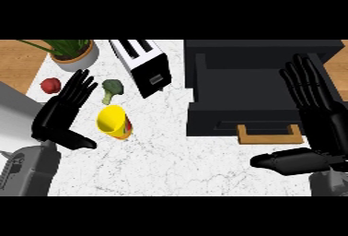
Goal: Pick up the cup, place it into the drawer and close the drawer
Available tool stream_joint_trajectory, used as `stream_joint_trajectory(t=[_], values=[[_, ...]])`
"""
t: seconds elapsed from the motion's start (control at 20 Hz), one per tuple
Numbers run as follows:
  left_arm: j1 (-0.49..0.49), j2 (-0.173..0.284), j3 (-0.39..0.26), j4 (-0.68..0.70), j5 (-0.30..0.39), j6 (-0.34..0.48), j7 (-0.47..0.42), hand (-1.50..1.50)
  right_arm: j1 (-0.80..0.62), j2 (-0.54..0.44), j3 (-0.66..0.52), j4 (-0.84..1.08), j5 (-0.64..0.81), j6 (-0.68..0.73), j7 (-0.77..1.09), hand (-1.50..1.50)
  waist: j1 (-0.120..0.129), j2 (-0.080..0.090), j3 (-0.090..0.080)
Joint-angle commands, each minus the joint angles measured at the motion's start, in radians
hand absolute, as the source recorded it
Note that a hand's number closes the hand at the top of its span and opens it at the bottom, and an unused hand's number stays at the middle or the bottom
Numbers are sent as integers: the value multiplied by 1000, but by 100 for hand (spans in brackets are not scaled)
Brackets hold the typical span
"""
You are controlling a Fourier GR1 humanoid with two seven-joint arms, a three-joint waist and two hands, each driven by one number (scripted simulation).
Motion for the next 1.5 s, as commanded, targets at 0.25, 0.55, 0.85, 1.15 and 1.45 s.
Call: stream_joint_trajectory(t=[0.25, 0.55, 0.85, 1.15, 1.45], values=[[-74, 34, 28, 386, -166, -23, -280, -150, -78, -53, -87, 34, -41, 45, 32, -150, -3, 1, 0], [-185, 52, 27, 735, -282, -11, -518, -150, -118, 0, -31, 74, 8, 12, 13, -150, -13, 7, -2], [-279, 23, 21, 931, -339, 33, -610, -150, -74, -26, -88, 58, -51, 58, 6, -150, -18, 7, -2], [-246, 28, 32, 996, -357, 60, -762, -150, -123, -5, -52, 76, -4, 27, 18, -150, -29, 15, -4], [-258, 44, 31, 1018, -364, 5, -796, -150, -99, 10, -33, 48, 2, 22, 31, -150, -32, 15, -5]])
